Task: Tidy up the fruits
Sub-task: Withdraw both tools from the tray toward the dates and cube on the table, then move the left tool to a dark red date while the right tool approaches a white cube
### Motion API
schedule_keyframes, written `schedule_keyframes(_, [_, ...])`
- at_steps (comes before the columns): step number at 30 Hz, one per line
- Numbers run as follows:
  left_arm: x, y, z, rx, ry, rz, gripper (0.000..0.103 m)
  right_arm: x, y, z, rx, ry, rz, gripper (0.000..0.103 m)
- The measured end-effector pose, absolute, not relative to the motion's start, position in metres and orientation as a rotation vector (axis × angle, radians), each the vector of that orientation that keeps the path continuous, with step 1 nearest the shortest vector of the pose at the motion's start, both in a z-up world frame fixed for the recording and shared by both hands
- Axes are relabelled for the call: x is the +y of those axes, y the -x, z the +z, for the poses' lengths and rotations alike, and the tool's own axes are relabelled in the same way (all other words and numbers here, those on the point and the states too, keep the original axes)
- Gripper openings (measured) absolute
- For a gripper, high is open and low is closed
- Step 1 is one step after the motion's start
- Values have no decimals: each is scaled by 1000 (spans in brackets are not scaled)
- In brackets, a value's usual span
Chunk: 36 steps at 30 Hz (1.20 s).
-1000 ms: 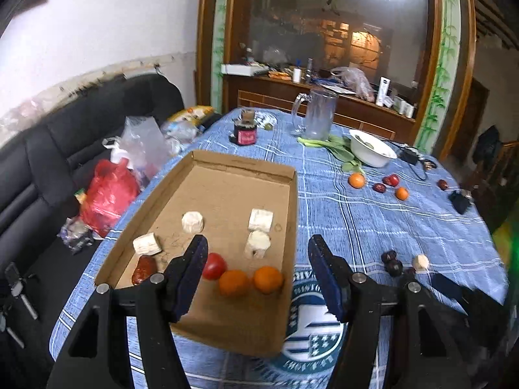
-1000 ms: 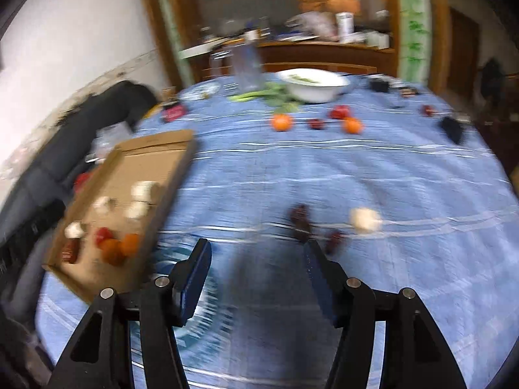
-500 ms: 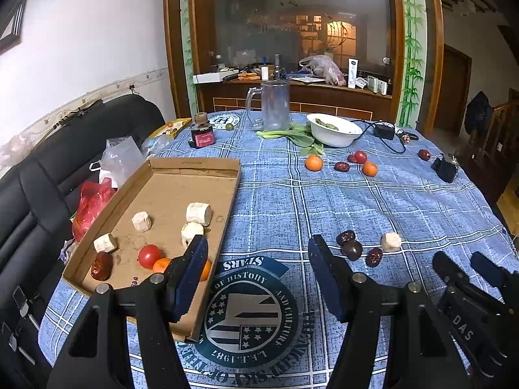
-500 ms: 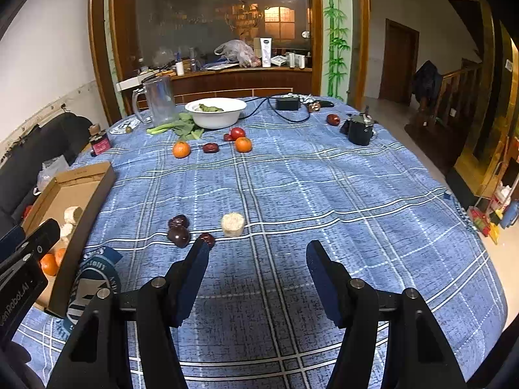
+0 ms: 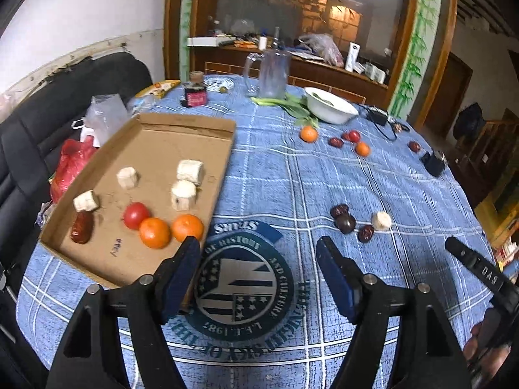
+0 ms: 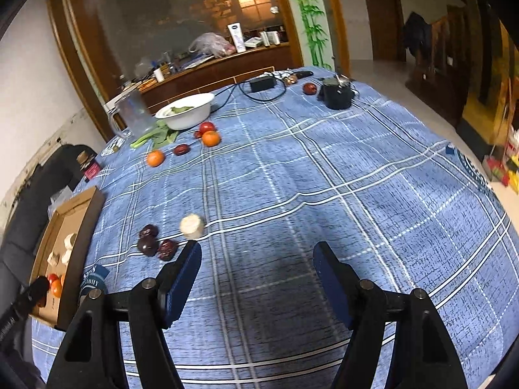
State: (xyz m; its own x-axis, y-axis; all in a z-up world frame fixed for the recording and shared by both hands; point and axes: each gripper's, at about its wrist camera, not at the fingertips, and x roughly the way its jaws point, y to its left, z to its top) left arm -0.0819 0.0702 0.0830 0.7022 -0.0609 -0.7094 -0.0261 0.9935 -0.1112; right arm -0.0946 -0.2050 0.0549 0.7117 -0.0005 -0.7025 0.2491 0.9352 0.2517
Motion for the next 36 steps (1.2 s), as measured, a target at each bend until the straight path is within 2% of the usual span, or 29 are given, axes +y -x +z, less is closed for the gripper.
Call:
schedule_keyframes(7, [56, 74, 79, 774, 94, -108, 73, -197, 84, 50, 774, -319, -73, 75])
schedule_keyframes(9, [52, 72, 79, 765, 78, -122, 73, -189, 78, 50, 779, -296, -46, 72])
schedule_keyframes(13, [48, 65, 79, 755, 65, -142, 62, -176, 64, 47, 808, -260, 4, 62])
schedule_keyframes(30, [75, 31, 65, 794, 138, -88, 61, -169, 20, 35, 865, -228, 65, 62])
schedule_keyframes(31, [74, 31, 64, 796, 136, -95, 61, -169, 18, 35, 865, -228, 72, 61])
schedule_keyframes(33, [69, 29, 62, 803, 130, -113, 61, -168, 14, 34, 874, -234, 91, 49])
schedule_keyframes(34, [66, 29, 61, 804, 128, -122, 61, -168, 11, 33, 880, -238, 99, 48])
schedule_keyframes(35, [63, 28, 60, 806, 124, -131, 57, -167, 9, 32, 883, -244, 106, 48])
schedule_keyframes(36, [61, 27, 59, 809, 117, -138, 50, -167, 6, 30, 886, -248, 110, 48])
